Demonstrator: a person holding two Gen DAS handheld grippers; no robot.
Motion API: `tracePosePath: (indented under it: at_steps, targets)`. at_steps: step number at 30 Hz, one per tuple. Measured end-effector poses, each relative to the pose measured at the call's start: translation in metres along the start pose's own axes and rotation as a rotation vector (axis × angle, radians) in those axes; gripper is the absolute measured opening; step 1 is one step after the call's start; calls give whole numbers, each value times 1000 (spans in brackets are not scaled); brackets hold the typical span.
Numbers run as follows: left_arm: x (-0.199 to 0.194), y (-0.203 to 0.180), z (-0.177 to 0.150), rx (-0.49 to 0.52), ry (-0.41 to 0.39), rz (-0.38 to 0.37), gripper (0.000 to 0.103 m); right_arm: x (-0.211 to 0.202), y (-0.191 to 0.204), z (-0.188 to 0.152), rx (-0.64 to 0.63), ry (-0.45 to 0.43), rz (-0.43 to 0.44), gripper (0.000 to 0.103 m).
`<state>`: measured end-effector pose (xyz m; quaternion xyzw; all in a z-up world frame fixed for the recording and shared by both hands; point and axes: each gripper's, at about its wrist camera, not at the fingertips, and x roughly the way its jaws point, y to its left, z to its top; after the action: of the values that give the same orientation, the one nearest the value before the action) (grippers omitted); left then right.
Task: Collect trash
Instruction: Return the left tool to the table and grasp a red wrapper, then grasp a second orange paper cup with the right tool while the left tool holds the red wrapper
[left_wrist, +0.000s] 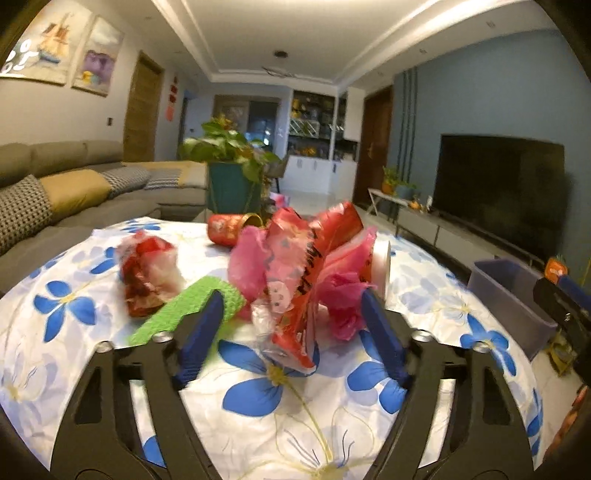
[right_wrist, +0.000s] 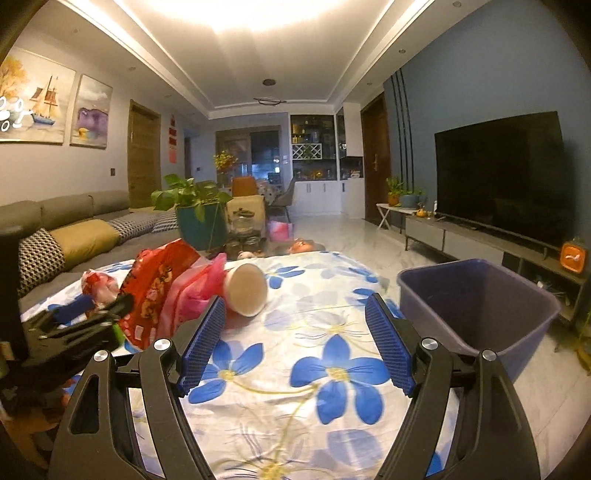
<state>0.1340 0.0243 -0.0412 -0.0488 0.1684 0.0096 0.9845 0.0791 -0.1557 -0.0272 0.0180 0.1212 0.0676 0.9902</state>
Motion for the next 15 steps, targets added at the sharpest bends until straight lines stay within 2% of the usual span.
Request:
tracePosePath:
  at_steps: [2,3,5,6,10,15]
  targets:
    - [16,0,1,0,43,-26,46,2,3,-1,0,5,6,76]
    - [22,1,1,-6,66,-42,40,3,4,-1,-2,7,8,76]
    - [28,1,1,-19,96,-78,14,6,6,-3,-4,12,14,76]
    - [30,2,0,-22,99,-86,10,7,7,-3,-5,14,14,76]
    - [22,-1,1,-11,76,-120,3,14,11,-4,-2,33,28,76]
    - [-4,8,7,-49,25,-138,2,22,17,-6,6,49,52,76]
